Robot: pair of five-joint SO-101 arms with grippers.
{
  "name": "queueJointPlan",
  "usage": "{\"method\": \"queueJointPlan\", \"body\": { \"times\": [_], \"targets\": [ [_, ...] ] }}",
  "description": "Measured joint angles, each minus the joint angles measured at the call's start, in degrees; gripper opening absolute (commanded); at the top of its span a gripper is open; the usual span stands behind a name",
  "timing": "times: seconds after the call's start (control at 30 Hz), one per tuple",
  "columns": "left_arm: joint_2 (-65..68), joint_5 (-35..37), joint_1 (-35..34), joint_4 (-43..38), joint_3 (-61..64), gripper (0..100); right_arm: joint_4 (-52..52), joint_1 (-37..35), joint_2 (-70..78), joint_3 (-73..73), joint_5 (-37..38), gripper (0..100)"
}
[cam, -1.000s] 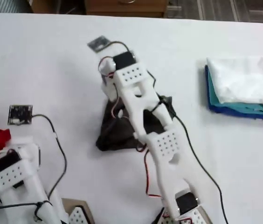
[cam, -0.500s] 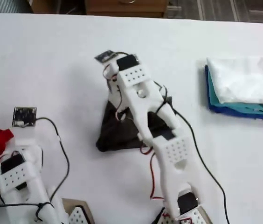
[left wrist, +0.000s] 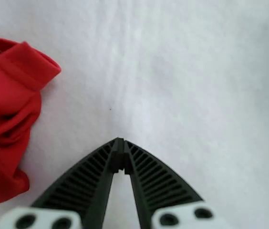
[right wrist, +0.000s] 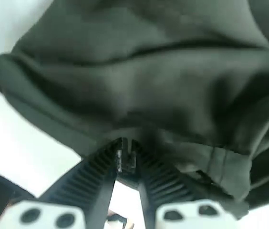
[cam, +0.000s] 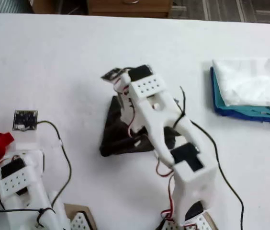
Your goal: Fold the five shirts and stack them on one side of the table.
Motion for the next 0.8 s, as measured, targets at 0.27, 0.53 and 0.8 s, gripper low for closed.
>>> {"method": "queueJointPlan", "body": {
  "times": [0.27, 0.53, 0.8],
  "targets": [
    [0.0, 0.0, 0.0, 0.0, 0.0, 3, 0.0, 0.1, -10.2, 11.2, 0.0, 2.1],
    [0.0, 0.0, 0.0, 0.0, 0.0, 3, -6.8, 0.1, -14.2, -2.3, 0.0, 2.1],
    [0.0, 0.0, 0.0, 0.0, 0.1, 3, -21.7, 4.6, 2.1, -8.1, 0.0, 2.1]
  ]
}}
